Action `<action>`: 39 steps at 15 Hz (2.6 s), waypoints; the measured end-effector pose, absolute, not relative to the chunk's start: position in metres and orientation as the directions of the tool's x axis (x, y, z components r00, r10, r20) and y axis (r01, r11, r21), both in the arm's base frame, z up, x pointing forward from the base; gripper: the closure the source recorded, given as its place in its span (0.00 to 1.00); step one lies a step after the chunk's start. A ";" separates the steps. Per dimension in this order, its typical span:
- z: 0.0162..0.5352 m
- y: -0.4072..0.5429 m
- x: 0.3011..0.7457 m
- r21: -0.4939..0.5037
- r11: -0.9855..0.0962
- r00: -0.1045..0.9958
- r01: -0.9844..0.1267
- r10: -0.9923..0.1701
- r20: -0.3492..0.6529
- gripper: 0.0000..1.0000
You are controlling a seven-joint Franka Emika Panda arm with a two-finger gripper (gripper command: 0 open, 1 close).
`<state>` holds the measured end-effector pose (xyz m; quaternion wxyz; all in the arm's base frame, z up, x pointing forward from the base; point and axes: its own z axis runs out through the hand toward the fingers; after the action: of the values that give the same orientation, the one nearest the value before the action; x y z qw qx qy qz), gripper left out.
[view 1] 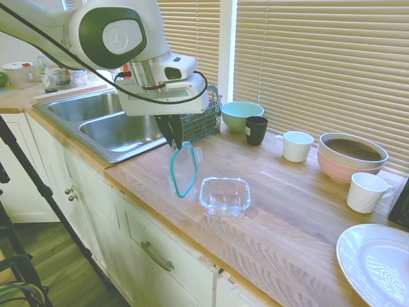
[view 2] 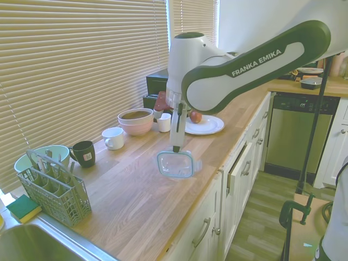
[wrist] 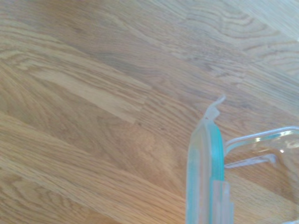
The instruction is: Cover the lid of the food container
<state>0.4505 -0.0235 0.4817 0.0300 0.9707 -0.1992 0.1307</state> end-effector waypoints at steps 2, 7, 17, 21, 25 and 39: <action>0.487 -0.030 0.452 0.004 -0.919 0.886 -0.395 -0.379 0.267 1.00; 0.486 -0.034 0.449 0.020 -0.935 0.911 -0.353 -0.339 0.235 1.00; 0.518 -0.072 0.454 0.051 -0.964 0.951 -0.260 -0.247 0.187 1.00; 0.509 -0.096 0.461 0.049 -0.964 0.956 -0.263 -0.253 0.152 1.00; 0.521 -0.096 0.457 0.045 -0.968 0.956 -0.247 -0.236 0.174 1.00; 0.539 -0.075 0.413 0.047 -0.979 0.965 -0.199 -0.187 0.184 1.00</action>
<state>0.4133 -0.0746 0.5394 0.0326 0.9907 -0.0975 0.0894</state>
